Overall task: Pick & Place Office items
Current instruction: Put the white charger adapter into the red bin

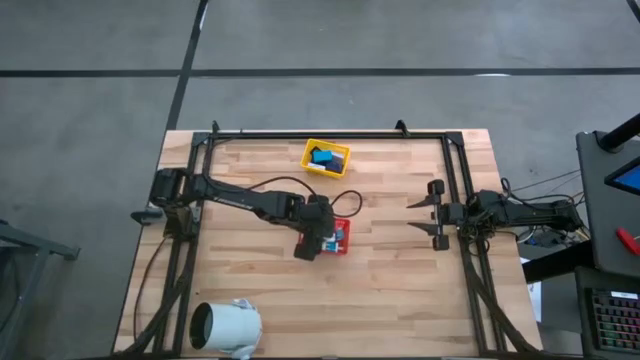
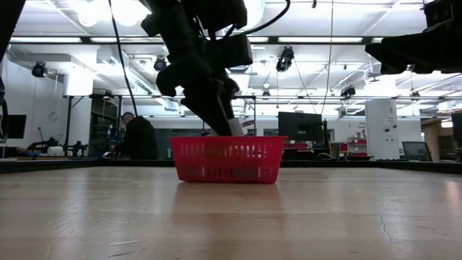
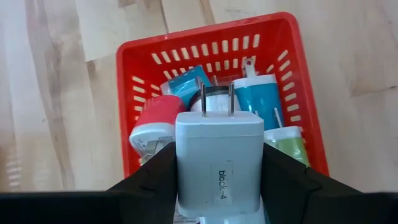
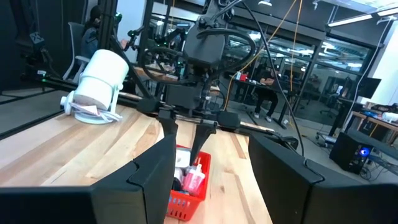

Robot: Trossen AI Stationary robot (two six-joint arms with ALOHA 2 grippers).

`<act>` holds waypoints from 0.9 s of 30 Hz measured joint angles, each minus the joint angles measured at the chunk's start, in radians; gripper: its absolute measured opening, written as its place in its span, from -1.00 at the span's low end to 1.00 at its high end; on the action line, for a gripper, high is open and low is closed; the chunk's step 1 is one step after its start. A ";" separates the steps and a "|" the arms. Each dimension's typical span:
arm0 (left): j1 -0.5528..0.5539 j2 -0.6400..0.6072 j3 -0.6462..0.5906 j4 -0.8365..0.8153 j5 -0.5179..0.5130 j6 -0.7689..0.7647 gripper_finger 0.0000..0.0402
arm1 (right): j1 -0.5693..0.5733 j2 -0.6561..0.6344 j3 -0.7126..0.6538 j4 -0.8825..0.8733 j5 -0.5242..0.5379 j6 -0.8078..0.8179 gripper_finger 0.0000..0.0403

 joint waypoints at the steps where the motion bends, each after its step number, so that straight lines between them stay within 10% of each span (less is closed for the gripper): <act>1: 0.000 0.000 0.000 0.000 0.005 0.005 -0.13 | 0.000 0.000 0.000 0.000 0.000 0.000 0.00; 27: 0.002 0.001 0.000 -0.003 0.019 0.025 0.12 | 0.001 0.000 0.000 -0.001 0.000 -0.001 0.00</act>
